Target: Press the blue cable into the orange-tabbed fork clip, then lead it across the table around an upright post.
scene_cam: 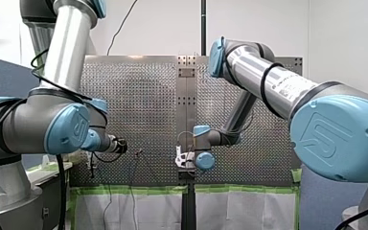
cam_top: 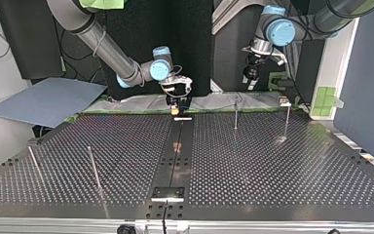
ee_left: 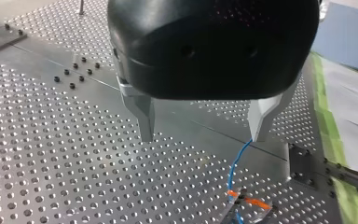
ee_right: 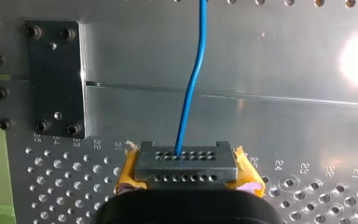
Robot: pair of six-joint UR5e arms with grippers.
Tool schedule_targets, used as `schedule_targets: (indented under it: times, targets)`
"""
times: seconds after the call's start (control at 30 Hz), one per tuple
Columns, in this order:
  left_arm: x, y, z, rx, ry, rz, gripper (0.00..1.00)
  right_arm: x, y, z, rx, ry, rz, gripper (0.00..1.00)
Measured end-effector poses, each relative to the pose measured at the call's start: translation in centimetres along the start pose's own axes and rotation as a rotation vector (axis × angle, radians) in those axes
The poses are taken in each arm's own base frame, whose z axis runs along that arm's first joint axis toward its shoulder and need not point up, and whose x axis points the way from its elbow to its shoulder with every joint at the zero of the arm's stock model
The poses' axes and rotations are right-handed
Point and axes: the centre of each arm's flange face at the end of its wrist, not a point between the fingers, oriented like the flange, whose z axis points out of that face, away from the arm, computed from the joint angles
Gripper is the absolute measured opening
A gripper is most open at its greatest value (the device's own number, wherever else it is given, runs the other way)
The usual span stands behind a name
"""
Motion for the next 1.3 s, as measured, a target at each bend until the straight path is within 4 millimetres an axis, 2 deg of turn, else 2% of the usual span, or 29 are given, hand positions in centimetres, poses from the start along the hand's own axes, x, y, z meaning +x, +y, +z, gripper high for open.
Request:
schedule_targets:
  times: [0.23,0.53,1.0,1.3]
  targets:
    - [1.6,0.6,-0.4,-0.052,-0.003,0.063,1.00,0.0,0.0,0.0,0.002,0.000,0.000,0.00]
    - [2.7,1.2,2.0,-0.054,-0.031,0.106,1.00,-0.1,-0.2,-0.1,0.006,-0.001,-0.001,0.00]
    - [5.2,1.2,4.1,-0.034,-0.013,0.112,1.00,-0.1,-0.3,-0.1,0.007,0.000,-0.001,0.00]
    - [5.2,0.6,4.9,-0.010,-0.026,0.110,1.00,-0.1,-0.3,-0.1,0.006,0.000,0.001,0.00]
